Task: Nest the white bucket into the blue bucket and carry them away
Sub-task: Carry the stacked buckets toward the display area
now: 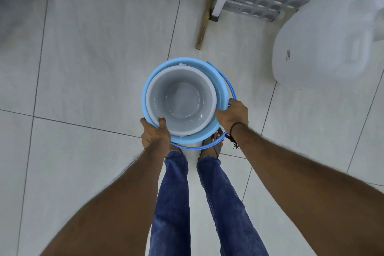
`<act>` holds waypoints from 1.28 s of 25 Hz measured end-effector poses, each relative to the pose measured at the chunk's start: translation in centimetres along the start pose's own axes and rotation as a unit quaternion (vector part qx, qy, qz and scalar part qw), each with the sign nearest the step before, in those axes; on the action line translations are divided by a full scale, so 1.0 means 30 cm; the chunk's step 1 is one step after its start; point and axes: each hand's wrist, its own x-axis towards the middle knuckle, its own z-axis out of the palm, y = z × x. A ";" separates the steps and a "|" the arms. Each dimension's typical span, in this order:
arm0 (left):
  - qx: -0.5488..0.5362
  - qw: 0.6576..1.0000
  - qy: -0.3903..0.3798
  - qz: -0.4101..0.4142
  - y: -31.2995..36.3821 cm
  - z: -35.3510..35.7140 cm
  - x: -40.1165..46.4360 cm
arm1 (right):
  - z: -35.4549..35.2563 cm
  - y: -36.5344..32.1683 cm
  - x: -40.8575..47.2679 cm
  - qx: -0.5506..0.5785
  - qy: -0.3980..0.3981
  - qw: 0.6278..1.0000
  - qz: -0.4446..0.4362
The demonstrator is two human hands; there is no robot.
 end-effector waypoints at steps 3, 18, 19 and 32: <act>0.000 0.999 -0.041 -0.019 -0.043 0.078 0.061 | 0.057 0.073 0.084 -0.012 0.008 1.000 0.002; -0.170 0.964 -0.177 -0.105 -0.074 0.034 0.110 | 0.128 0.129 0.267 0.136 -0.102 0.977 0.125; -0.158 0.964 -0.182 -0.116 -0.054 -0.014 0.082 | 0.102 0.103 0.229 0.145 -0.110 0.975 0.126; -0.182 0.976 -0.115 -0.044 0.388 -1.242 -0.619 | -0.597 -0.751 -0.833 0.033 -0.070 0.991 -0.111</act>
